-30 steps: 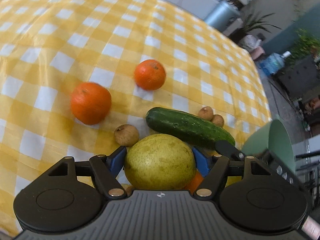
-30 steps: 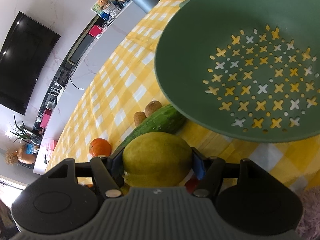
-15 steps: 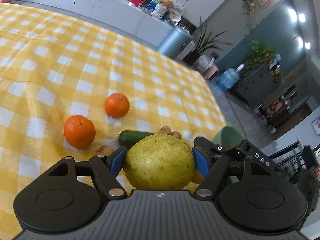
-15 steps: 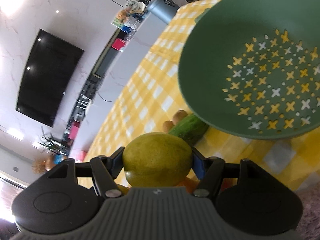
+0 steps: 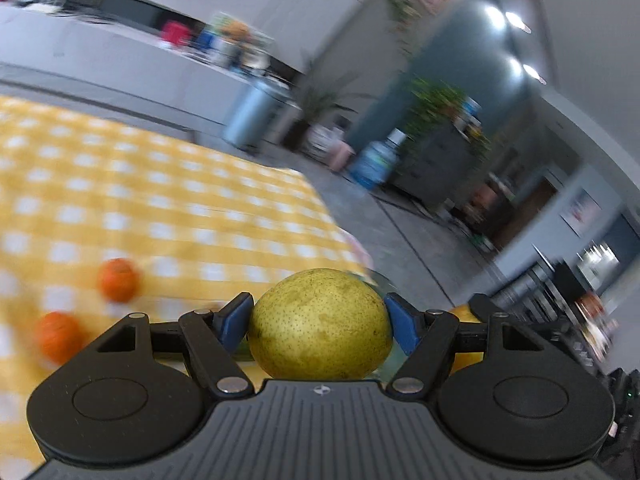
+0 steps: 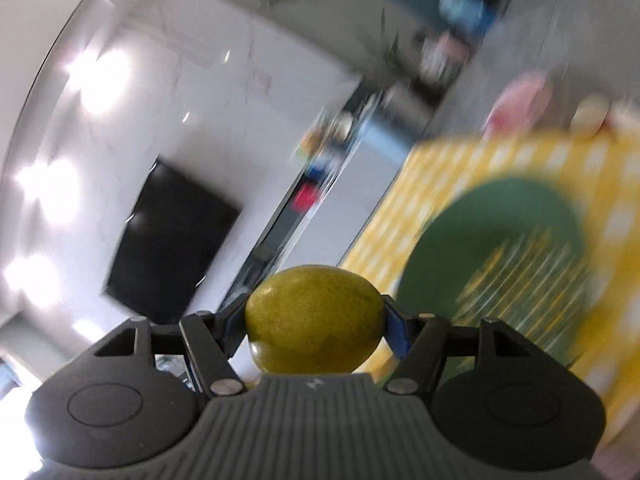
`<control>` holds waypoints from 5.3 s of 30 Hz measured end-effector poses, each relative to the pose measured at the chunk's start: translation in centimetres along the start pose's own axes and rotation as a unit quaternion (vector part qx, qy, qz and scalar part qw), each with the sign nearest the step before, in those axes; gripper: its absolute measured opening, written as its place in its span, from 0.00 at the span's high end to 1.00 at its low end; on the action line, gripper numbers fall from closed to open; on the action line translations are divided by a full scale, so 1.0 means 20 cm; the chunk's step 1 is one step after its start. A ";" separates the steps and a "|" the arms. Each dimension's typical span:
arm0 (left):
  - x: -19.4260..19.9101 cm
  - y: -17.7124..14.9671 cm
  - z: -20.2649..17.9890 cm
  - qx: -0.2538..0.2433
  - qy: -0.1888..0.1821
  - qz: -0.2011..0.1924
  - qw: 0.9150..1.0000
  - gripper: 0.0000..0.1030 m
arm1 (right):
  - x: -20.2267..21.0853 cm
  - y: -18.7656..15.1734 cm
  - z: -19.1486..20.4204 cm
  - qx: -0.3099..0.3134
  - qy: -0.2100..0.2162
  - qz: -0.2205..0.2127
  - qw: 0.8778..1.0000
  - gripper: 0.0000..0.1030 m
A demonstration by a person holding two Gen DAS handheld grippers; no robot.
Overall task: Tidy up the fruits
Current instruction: 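Carry the green pear over the green bowl and open the left tool, then lower the yellow pear into the green bowl and open the right tool, then withdraw the right tool and grasp a mandarin orange near the cucumber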
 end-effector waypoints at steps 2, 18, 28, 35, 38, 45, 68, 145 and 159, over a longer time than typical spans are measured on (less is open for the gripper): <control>-0.10 0.00 -0.09 -0.015 -0.019 0.022 0.999 0.20 | 0.06 0.05 -0.05 0.000 -0.029 -0.026 0.999 0.37; -0.93 -0.24 -0.42 -0.187 0.059 0.194 0.961 0.20 | 0.28 0.19 -0.34 -0.067 -0.056 -0.104 0.991 0.37; -1.03 -0.39 -0.42 -0.306 0.147 0.239 0.910 0.20 | 0.27 0.19 -0.38 -0.063 -0.057 -0.077 0.993 0.37; -1.06 -0.48 -0.44 -0.383 0.198 0.200 0.880 0.17 | 0.22 0.19 -0.41 -0.062 -0.069 -0.064 0.994 0.37; -1.07 -0.49 -0.43 -0.394 0.210 0.205 0.871 0.17 | 0.20 0.18 -0.40 -0.059 -0.078 -0.058 0.994 0.37; -0.98 -0.41 -0.45 -0.378 0.183 0.166 0.892 0.14 | 0.17 0.16 -0.36 -0.042 -0.086 -0.047 0.994 0.37; -0.24 -0.12 -0.07 -0.160 0.138 0.087 0.974 0.10 | -0.08 0.18 -0.16 0.092 -0.133 0.076 0.984 0.37; 0.30 -0.08 0.35 0.012 0.086 0.097 0.991 0.11 | -0.41 -0.21 0.57 0.279 -0.269 0.032 0.921 0.05; 0.47 -0.13 0.57 0.055 0.165 0.098 0.980 0.11 | -0.32 -0.68 0.50 0.225 -0.178 0.169 0.943 0.25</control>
Point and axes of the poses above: each gripper's, at about its wrist camera, not at the fingertips, and x roughly against the way its jaws point, z to its left, y to its top, the point moved 4 cm from there along -x, roughly the way its jaws point, and after that the axes turned 1 degree about y, right-handed, at the moved point
